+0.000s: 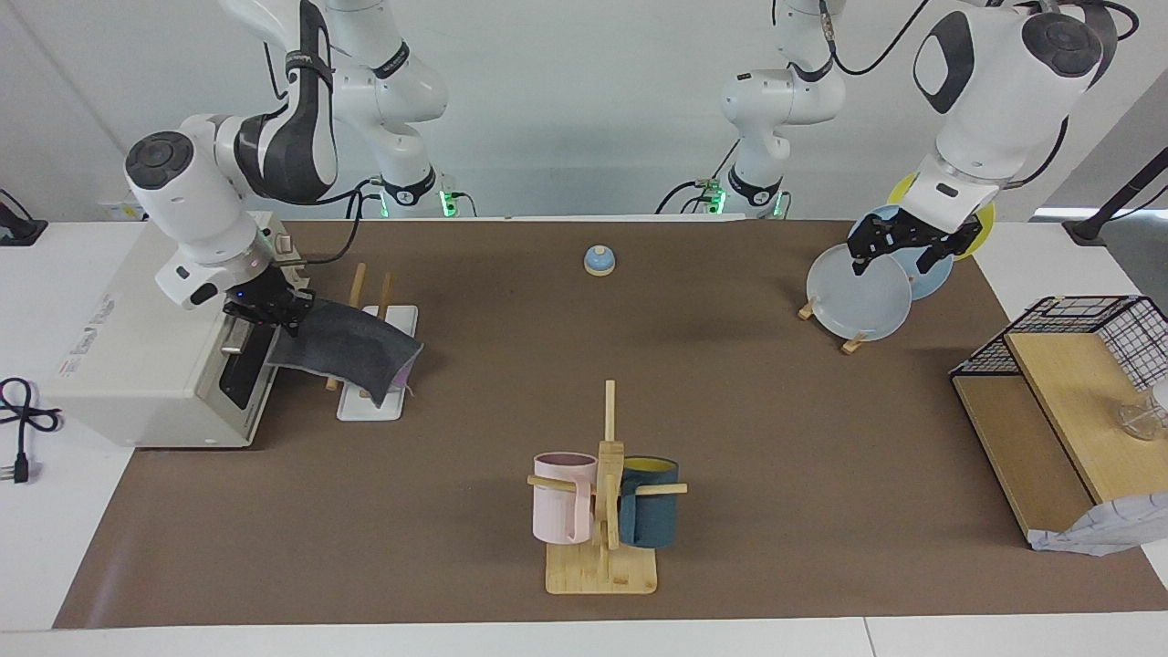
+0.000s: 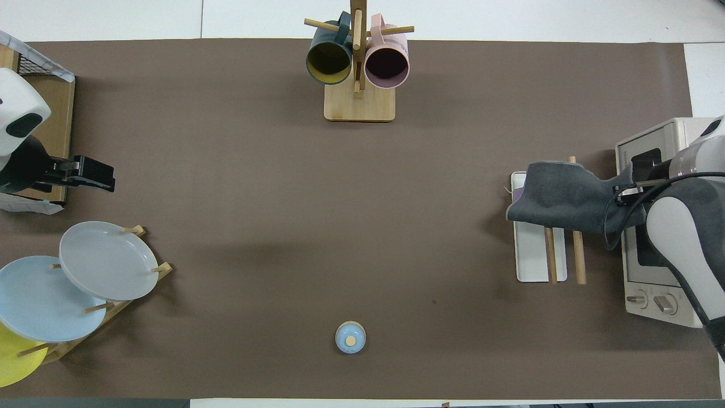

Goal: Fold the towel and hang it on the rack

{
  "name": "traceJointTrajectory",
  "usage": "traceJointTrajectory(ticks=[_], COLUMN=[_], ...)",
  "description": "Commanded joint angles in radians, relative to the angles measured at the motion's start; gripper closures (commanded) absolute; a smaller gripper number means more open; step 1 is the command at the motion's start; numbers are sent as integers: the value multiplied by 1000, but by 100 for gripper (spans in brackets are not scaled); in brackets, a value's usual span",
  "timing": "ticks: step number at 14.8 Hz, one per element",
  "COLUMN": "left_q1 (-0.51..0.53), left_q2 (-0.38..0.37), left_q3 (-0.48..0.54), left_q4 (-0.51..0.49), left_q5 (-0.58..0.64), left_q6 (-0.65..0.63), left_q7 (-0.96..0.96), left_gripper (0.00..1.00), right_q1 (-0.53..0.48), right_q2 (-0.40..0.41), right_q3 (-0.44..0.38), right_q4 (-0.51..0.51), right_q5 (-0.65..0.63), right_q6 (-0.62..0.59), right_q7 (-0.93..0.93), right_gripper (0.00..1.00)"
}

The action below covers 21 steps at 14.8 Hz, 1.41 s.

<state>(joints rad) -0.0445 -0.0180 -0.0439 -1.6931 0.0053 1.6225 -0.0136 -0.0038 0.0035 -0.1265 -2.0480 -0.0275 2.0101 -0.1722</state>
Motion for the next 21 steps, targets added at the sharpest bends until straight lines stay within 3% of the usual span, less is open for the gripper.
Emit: traceJointTrajectory(ticks=[1,3,5,6,7,10,16,21], left_q1=[-6,-5,-6,-5,-3,-3,-2,11], left_q2=[-16,-11,-13,-13,-16,-14,-14,-16], left_q3=[19,19,19,18,18,16,15,15], left_q4=[-3,-5,-5,-7,-8,-10,-10,-11], left_q5=[-50,-50,-45,-44,-44,-28,-7,-7], left_q6=[36,92,80,77,76,57,59,66], left_q7=[23,21,24,24,24,24,24,24], left_gripper=[0,0,0,0,0,0,0,0], right_q1=[-10,-10,-7,-4,-2,1,22,131], right_q2=[-39,-39,-39,-39,-39,-22,41,33], right_q3=[8,8,8,8,8,8,39,59], right_q4=[-60,-60,-54,-52,-50,11,305,454], right_q5=[-18,-18,-18,-18,-18,-18,-3,-3], right_q6=[45,42,36,36,33,-9,-263,-457], right_q7=[-20,-20,-21,-23,-24,-24,0,216], right_gripper=[100,100,69,31,0,0,0,0])
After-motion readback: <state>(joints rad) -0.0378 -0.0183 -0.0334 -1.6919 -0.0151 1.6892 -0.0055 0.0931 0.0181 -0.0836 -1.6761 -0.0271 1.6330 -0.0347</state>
